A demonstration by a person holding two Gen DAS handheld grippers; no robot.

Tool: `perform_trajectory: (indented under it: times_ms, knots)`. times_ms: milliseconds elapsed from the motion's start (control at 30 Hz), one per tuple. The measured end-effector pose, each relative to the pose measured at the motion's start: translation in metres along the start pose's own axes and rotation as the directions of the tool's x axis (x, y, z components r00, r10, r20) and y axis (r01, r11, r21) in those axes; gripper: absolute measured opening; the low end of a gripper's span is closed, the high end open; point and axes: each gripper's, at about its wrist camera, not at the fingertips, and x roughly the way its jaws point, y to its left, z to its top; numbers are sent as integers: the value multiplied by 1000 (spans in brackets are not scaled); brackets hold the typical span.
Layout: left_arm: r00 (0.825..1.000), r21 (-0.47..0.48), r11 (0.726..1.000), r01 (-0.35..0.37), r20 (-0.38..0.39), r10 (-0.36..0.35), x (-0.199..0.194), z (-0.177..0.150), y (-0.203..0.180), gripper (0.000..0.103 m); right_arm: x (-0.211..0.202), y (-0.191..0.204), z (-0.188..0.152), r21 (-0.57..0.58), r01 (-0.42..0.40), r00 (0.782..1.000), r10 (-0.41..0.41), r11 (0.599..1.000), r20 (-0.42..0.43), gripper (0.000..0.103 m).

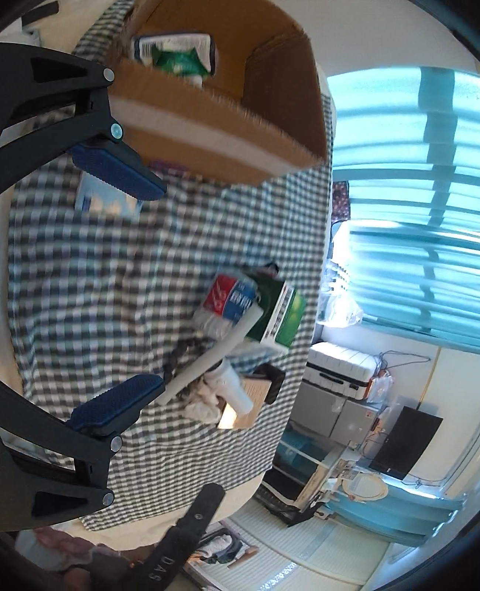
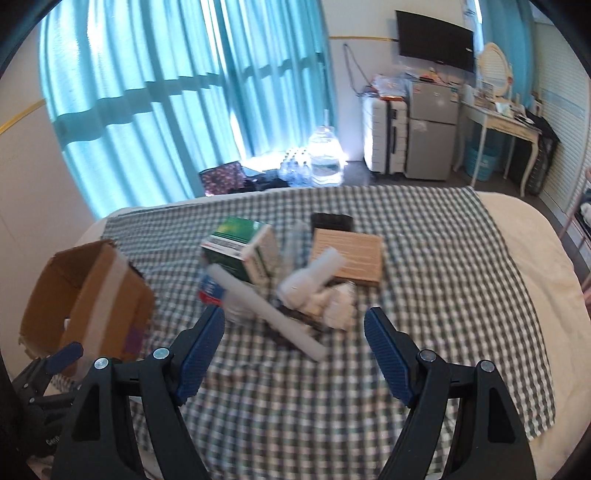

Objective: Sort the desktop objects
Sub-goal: 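Grasp the white tube with the left gripper while the right grasps the white cloth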

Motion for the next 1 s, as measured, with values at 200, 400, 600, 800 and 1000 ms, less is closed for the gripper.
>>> perform_trajectory:
  times_ms: [200, 400, 600, 800, 1000]
  knots:
    - [1000, 40, 999, -2, -8, 2, 40, 0, -42, 97, 23, -46, -14, 63, 42, 999, -42, 997, -2, 78]
    - [998, 19, 999, 44, -52, -43, 88, 0, -69, 97, 69, -68, -22, 48, 30, 997, -26, 998, -76, 68]
    - [995, -5, 998, 68, -77, -68, 133, 4, -82, 96, 100, -89, -20, 103, -52, 995, 61, 993, -83, 64]
    - [993, -64, 996, 61, -98, -68, 169, 9, -76, 91, 124, -94, -11, 113, -136, 986, 146, 984, -80, 64]
    - [992, -41, 998, 49, -116, -54, 191, 8, -70, 26, 148, -84, -10, 65, -130, 982, 137, 989, -129, 64]
